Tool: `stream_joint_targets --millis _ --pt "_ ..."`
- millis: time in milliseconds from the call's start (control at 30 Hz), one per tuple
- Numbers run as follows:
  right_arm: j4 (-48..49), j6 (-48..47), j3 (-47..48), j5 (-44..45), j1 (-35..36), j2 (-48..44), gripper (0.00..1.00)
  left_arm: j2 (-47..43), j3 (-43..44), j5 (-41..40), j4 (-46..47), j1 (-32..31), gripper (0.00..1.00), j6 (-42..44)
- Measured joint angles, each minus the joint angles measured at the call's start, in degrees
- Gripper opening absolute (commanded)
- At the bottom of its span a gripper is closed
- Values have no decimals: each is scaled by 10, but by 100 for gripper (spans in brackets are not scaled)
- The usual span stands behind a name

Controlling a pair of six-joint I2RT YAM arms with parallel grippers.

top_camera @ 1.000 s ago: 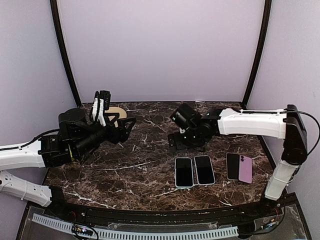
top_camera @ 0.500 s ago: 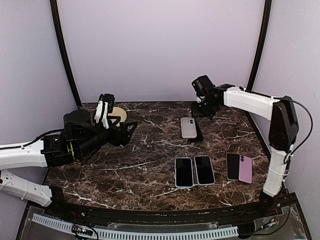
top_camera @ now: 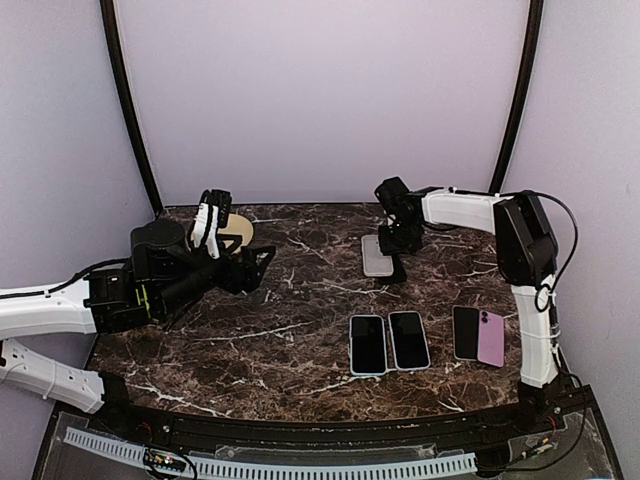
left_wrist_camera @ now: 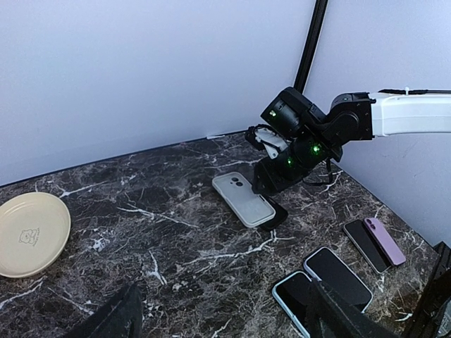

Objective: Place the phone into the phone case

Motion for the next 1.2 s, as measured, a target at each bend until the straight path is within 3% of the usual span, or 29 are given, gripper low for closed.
stream_joint_targets --millis 133,333,700,867,1067,1200 --pt "0 0 0 -11 0 15 33 2 0 1 -2 0 82 -1" --pt "2 0 2 -23 0 30 0 3 0 2 -4 1 82 -1" --pt "2 19 3 -28 0 23 0 3 0 2 -5 1 82 -5" --pt "1 45 -31 -8 15 -32 0 1 0 3 -8 1 82 -7" --pt "23 129 -150 10 120 -175 0 -20 -15 3 -9 3 83 -5" --pt "38 205 -204 3 223 -209 0 -35 -30 4 -10 3 83 -1"
